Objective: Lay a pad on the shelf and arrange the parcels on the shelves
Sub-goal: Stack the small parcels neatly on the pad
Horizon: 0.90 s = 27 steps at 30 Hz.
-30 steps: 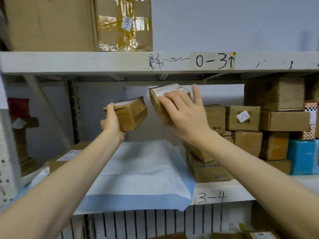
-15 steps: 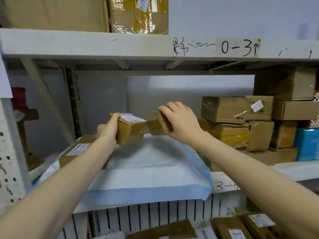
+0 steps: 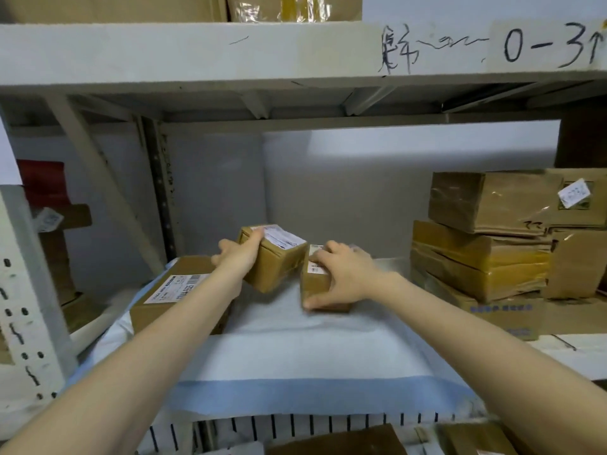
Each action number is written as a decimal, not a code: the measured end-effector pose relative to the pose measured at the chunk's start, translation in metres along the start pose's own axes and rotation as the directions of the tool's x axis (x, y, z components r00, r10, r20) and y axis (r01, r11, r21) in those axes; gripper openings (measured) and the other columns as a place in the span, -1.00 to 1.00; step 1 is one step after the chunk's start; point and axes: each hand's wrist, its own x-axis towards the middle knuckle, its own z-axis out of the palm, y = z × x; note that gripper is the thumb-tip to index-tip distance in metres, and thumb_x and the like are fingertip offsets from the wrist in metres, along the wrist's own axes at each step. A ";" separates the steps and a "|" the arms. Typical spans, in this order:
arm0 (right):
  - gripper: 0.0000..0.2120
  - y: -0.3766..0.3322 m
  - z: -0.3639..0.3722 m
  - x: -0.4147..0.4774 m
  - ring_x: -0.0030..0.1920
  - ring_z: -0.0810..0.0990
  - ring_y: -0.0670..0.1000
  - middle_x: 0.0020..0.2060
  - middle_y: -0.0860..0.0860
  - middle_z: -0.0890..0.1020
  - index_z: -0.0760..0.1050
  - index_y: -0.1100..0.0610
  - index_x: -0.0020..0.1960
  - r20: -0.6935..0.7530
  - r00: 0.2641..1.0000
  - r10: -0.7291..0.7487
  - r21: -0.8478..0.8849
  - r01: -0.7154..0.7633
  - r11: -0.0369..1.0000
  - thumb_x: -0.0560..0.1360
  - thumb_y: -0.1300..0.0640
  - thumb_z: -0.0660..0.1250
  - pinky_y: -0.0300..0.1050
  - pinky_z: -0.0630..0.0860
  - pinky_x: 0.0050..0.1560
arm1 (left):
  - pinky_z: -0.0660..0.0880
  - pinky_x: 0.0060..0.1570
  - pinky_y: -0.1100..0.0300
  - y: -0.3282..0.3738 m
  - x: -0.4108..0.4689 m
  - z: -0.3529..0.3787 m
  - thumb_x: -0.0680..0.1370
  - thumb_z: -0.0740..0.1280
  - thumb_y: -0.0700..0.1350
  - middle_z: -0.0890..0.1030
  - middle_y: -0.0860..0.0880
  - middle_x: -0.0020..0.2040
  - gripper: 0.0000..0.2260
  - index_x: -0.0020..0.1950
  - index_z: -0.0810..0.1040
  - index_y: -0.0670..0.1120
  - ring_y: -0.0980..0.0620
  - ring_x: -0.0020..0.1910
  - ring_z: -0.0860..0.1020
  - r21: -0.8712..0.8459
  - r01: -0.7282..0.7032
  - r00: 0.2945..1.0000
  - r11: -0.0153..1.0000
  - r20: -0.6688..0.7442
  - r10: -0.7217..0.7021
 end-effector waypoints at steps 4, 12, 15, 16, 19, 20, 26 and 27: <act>-0.24 -0.004 -0.014 0.013 0.29 0.41 0.23 0.29 0.15 0.34 0.33 0.09 0.34 0.088 0.982 0.167 0.183 -0.180 0.967 0.37 -0.43 0.27 0.02 0.39 0.20 | 0.35 0.25 0.04 0.004 0.003 -0.003 0.48 0.31 0.22 0.30 -0.17 0.45 -0.27 0.48 0.21 -0.20 -0.19 0.39 0.33 0.472 -0.127 0.992 0.872 0.064 0.110; 0.12 0.003 0.003 0.034 0.37 0.34 0.20 0.41 0.18 0.20 0.04 0.07 0.50 0.231 0.944 0.235 0.213 -0.285 0.935 0.17 -0.30 0.55 0.01 0.41 0.27 | 0.45 0.23 0.02 0.000 -0.004 0.016 0.27 0.53 0.20 0.28 -0.12 0.39 -0.17 0.46 0.24 0.13 -0.19 0.32 0.37 0.773 -0.436 0.899 0.461 0.402 0.176; 0.20 0.020 -0.005 0.046 0.37 0.33 0.13 0.42 0.10 0.22 -0.04 0.00 0.53 0.349 0.919 0.184 0.239 -0.277 0.931 0.14 -0.17 0.62 0.04 0.49 0.23 | 0.41 0.27 -0.04 0.000 0.001 0.016 0.18 0.56 0.24 0.33 -0.08 0.37 -0.04 0.49 0.20 0.13 -0.16 0.34 0.33 0.820 -0.492 0.871 0.293 0.469 0.150; 0.20 0.027 -0.007 0.049 0.35 0.37 0.10 0.42 0.06 0.23 -0.06 -0.04 0.54 0.392 0.906 0.159 0.299 -0.288 0.910 0.15 -0.13 0.64 0.04 0.54 0.19 | 0.40 0.29 -0.06 0.000 0.002 0.015 0.19 0.57 0.21 0.30 -0.09 0.37 -0.02 0.50 0.15 0.15 -0.17 0.35 0.31 0.832 -0.500 0.866 0.239 0.485 0.122; 0.12 0.038 -0.008 0.053 0.28 0.48 0.07 0.37 -0.01 0.31 -0.04 -0.11 0.53 0.469 0.878 0.096 0.457 -0.335 0.824 0.22 0.03 0.63 0.03 0.58 0.14 | 0.45 0.22 -0.07 -0.005 0.010 0.011 0.27 0.56 0.11 0.33 -0.08 0.33 -0.10 0.50 0.15 0.15 -0.16 0.31 0.36 0.838 -0.515 0.855 0.180 0.487 0.178; 0.09 0.039 -0.007 0.054 0.30 0.47 0.07 0.37 -0.01 0.31 -0.01 -0.09 0.53 0.463 0.882 0.085 0.478 -0.330 0.814 0.24 0.05 0.62 0.01 0.57 0.16 | 0.47 0.18 -0.06 -0.008 0.014 0.011 0.29 0.55 0.10 0.38 -0.07 0.30 -0.16 0.47 0.21 0.14 -0.14 0.28 0.39 0.828 -0.522 0.848 0.203 0.478 0.232; 0.11 0.032 0.003 0.069 0.43 0.23 0.11 0.45 0.06 0.18 -0.01 -0.06 0.54 0.369 0.929 0.010 0.522 -0.216 0.825 0.21 0.00 0.62 -0.02 0.37 0.35 | 0.53 -0.09 0.04 -0.013 0.024 0.014 0.37 0.46 -0.12 0.44 -0.04 0.12 -0.45 0.32 0.38 0.10 -0.12 0.16 0.46 0.827 -0.536 0.817 0.169 0.457 0.352; 0.12 0.031 0.007 0.069 0.44 0.21 0.13 0.45 0.07 0.16 -0.02 -0.06 0.55 0.346 0.938 0.017 0.513 -0.204 0.834 0.21 -0.01 0.62 -0.02 0.32 0.37 | 0.53 -0.10 0.04 -0.014 0.025 0.013 0.36 0.46 -0.12 0.43 -0.04 0.12 -0.44 0.32 0.37 0.10 -0.12 0.16 0.46 0.825 -0.536 0.819 0.179 0.457 0.347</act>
